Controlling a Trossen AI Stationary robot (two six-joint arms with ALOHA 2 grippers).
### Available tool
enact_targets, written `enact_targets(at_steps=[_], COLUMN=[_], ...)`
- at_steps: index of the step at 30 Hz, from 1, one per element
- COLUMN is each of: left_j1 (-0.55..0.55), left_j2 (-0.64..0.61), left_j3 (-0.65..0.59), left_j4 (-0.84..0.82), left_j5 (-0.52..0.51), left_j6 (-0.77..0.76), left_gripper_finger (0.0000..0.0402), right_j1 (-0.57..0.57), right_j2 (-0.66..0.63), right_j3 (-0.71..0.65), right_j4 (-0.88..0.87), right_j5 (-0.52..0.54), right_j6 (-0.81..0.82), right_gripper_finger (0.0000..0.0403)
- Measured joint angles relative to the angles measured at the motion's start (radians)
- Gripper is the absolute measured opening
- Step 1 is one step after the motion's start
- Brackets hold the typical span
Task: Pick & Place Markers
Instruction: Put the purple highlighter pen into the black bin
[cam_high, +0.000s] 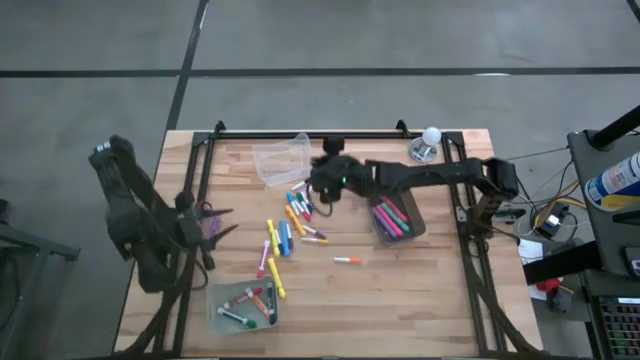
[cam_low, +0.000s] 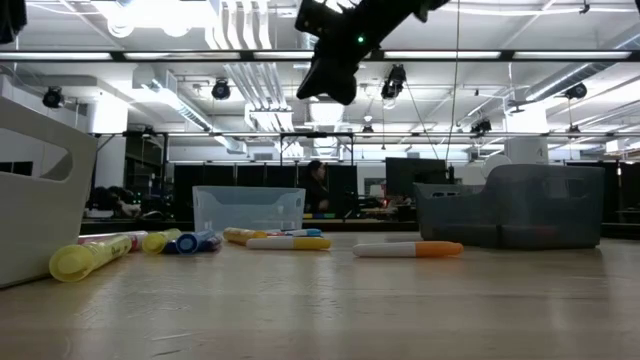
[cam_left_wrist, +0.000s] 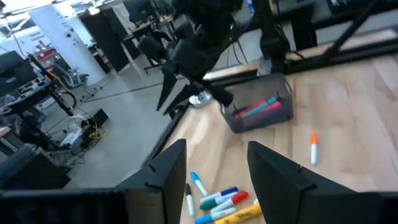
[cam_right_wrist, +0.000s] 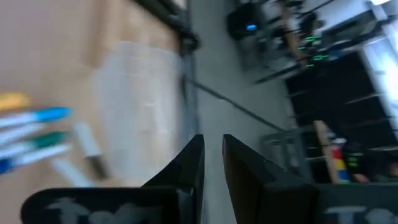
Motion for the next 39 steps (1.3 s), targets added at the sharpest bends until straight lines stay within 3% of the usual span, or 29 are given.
enact_targets(at_steps=[3, 13, 18, 23, 27, 33, 39], left_j1=[0.000, 0.000, 0.000, 0.000, 0.003, 0.003, 0.004], left_j2=[-0.065, -0.226, -0.264, -0.278, -0.281, -0.282, -0.273], left_j3=[0.000, 0.000, -0.014, -0.051, -0.070, -0.101, -0.146], left_j4=[-0.015, -0.090, -0.131, -0.129, -0.127, -0.123, -0.048], left_j5=[-0.017, -0.063, -0.077, -0.234, -0.243, -0.172, -0.054], left_j6=[0.022, 0.022, -0.021, -0.046, -0.068, -0.227, -0.358], left_gripper_finger=[0.0165, 0.0165, 0.0165, 0.0165, 0.0165, 0.0165, 0.0165], right_j1=[-0.061, -0.213, -0.240, -0.242, -0.243, -0.243, -0.237], right_j2=[0.000, 0.000, 0.000, 0.000, 0.008, 0.009, 0.011], right_j3=[0.000, 0.000, -0.001, -0.001, -0.001, 0.035, 0.040], right_j4=[0.099, 0.306, 0.325, 0.350, 0.299, 0.010, -0.155], right_j5=[0.001, -0.044, -0.107, -0.175, -0.261, -0.490, -1.009], right_j6=[-0.064, -0.064, 0.008, 0.128, 0.201, 0.276, 0.249], right_gripper_finger=[0.0052, 0.0052, 0.0052, 0.0052, 0.0052, 0.0052, 0.0052])
